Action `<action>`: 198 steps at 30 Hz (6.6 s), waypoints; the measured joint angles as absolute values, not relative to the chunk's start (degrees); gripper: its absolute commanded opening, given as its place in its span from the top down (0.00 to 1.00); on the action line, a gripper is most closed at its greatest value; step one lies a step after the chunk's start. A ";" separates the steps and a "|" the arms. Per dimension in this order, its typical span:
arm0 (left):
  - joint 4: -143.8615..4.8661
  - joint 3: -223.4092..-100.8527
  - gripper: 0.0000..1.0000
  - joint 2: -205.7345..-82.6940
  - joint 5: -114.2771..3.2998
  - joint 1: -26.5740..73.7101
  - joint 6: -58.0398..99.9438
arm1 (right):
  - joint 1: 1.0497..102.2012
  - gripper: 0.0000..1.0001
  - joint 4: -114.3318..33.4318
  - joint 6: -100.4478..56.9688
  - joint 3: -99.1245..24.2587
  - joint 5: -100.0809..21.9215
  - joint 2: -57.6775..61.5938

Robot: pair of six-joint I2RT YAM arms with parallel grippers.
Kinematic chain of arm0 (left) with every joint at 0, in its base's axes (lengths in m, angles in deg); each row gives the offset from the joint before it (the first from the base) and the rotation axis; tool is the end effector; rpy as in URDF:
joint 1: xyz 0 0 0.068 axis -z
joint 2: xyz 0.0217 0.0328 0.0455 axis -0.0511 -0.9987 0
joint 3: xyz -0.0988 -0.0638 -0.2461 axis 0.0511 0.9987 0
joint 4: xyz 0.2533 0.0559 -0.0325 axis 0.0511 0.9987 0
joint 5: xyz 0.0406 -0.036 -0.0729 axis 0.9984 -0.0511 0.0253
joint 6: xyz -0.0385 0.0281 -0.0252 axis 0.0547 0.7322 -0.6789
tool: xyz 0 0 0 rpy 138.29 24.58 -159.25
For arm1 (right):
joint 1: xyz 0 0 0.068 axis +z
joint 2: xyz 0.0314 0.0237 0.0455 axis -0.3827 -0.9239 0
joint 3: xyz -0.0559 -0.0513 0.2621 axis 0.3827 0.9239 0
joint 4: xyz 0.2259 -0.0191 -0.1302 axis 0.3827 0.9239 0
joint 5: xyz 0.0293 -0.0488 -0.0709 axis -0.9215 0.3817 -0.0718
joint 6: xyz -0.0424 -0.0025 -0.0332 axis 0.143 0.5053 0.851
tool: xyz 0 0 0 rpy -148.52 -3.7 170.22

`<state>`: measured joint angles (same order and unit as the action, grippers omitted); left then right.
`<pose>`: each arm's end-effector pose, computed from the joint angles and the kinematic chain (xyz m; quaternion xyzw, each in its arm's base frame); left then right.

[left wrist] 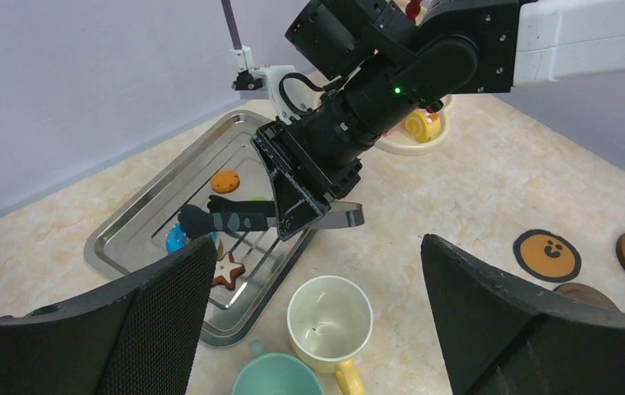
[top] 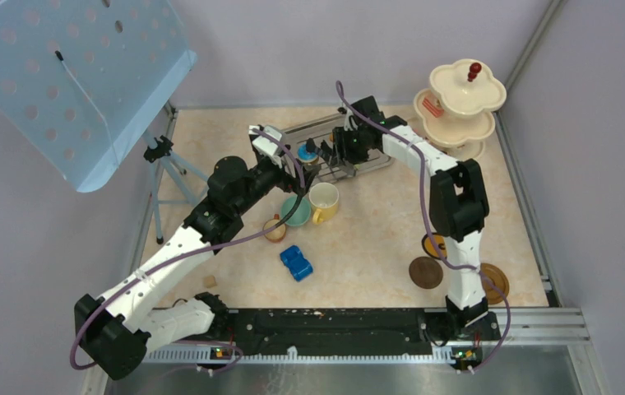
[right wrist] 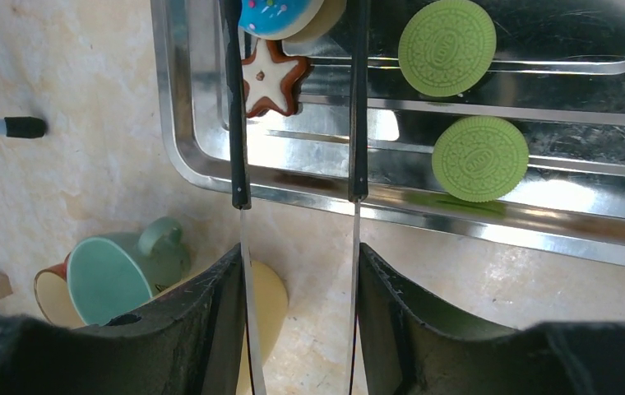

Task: Serve the afternoon tea

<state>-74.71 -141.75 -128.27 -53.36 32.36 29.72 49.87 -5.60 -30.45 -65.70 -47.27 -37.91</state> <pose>0.1986 -0.1452 0.3669 0.2343 0.6695 -0.2656 0.6529 0.4159 0.2263 0.2397 -0.1408 0.9283 0.2379 0.2487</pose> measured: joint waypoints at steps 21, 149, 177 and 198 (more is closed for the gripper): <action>-74.71 -141.75 0.01 -128.27 -53.38 32.36 29.72 | 49.61 0.85 -6.11 -33.80 -65.85 -50.09 -39.48; -74.68 -141.75 0.01 -128.31 -54.87 33.01 28.67 | 0.96 0.57 -20.77 -42.87 -30.57 -48.15 -0.55; -74.71 -141.77 0.01 -128.69 -55.08 33.01 28.72 | 28.65 0.64 -6.13 -35.94 -19.82 -43.21 25.19; -72.45 -146.63 0.01 -131.57 -51.11 33.01 28.85 | 47.12 0.56 -15.86 -27.55 -41.06 -36.61 -16.99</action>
<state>-72.45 -146.63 -131.57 -51.11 33.01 28.85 47.12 -15.86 -27.55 -41.06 -36.61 -16.99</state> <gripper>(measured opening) 0.987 0.434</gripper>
